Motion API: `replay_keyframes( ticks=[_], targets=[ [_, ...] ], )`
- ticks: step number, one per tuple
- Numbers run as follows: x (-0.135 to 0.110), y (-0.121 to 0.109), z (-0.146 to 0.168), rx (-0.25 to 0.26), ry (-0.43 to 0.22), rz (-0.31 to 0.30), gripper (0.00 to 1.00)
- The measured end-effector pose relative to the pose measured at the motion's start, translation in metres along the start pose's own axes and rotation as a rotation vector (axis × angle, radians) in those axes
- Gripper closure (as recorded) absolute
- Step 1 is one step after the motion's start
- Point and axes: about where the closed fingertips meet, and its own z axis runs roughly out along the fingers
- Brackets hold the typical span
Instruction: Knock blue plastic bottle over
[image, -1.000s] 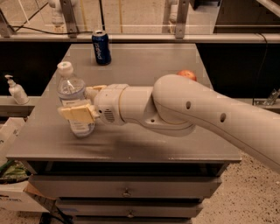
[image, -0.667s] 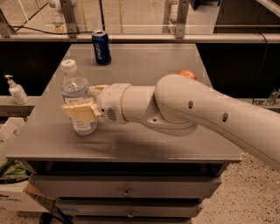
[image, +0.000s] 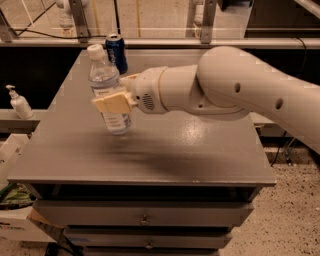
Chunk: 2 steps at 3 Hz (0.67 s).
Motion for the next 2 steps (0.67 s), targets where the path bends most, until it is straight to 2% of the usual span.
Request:
replay_keyframes(
  ticks=[1,2],
  targets=[
    [-0.027,-0.021,-0.017,-0.008,0.104,-0.057,1.0],
    [-0.034,-0.043,-0.026,-0.007,0.257,-0.07,1.0]
  ],
)
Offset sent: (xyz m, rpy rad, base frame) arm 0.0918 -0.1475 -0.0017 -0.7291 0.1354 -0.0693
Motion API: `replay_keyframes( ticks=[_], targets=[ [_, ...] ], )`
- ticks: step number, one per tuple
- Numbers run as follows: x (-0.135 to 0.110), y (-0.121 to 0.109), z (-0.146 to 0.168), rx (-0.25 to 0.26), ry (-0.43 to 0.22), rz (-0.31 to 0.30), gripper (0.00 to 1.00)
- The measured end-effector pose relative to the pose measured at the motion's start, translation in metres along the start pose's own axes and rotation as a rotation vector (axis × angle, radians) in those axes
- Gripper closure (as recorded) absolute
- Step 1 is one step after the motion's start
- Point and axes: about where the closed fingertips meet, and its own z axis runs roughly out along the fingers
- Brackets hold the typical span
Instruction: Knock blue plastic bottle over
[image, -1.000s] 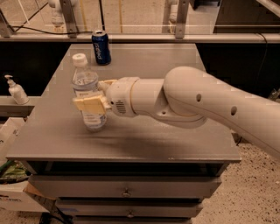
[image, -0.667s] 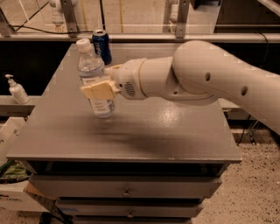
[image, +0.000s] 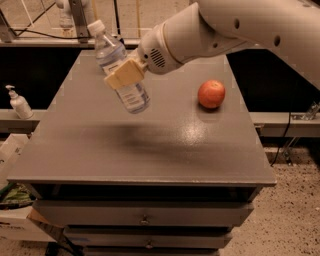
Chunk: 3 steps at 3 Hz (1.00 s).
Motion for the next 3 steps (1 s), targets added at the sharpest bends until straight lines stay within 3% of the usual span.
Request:
replay_keyframes(
  ticks=[1,2,3],
  targets=[
    [0.03,-0.026,0.001,0.014,0.221,-0.002,1.0],
    [0.078,-0.042,0.001,0.023,0.467,-0.057,1.0],
    [0.112,-0.055,-0.008,0.049,0.638,-0.103,1.0]
  ],
)
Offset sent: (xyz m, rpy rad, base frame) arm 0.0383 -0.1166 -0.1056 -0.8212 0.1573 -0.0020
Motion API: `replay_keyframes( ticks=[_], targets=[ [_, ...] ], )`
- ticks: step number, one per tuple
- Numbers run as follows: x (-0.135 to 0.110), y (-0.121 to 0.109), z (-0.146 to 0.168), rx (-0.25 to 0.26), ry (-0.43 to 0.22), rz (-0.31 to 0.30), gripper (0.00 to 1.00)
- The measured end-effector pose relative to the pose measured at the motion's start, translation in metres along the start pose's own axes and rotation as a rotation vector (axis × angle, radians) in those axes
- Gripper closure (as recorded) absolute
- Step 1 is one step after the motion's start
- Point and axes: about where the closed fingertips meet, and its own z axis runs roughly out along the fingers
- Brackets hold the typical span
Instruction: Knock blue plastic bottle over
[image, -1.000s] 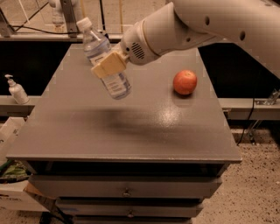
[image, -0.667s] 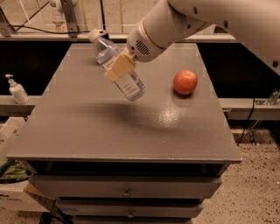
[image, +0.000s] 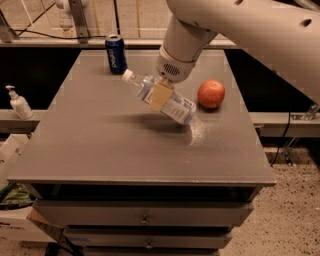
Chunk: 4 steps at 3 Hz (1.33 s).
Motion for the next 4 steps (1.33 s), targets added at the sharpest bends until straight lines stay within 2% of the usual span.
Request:
replay_keyframes(
  ticks=[1,2,4],
  targets=[
    [0.0167,-0.0027,0.0072,0.017,0.092,-0.02,0.82],
    [0.0204,-0.0015,0.0099,0.028,0.123,-0.032,0.59],
    [0.0109,-0.0004,0.0063,0.049,0.102,-0.05,0.12]
  ],
)
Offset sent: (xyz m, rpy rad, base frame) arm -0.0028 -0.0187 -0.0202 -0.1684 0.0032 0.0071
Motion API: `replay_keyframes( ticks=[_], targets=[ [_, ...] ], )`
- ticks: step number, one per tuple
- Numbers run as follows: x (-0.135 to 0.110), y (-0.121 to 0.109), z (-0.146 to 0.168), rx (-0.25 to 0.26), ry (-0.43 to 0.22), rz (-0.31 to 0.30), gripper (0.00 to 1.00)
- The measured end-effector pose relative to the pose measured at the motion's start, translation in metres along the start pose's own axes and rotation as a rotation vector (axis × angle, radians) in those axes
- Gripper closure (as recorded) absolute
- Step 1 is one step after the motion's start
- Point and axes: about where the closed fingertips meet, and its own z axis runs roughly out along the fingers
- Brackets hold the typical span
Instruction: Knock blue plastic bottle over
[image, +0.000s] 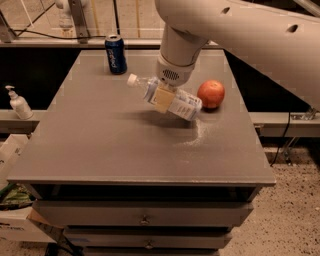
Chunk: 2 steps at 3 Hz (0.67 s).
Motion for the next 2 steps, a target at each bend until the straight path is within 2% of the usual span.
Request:
replay_keyframes(
  ticks=[1,2],
  targets=[
    [-0.0048,0.0003,-0.0046,0.005,-0.037,0.01,0.0],
    [-0.0094,0.0033,-0.0114,0.004,-0.099,0.031,0.0]
  ],
)
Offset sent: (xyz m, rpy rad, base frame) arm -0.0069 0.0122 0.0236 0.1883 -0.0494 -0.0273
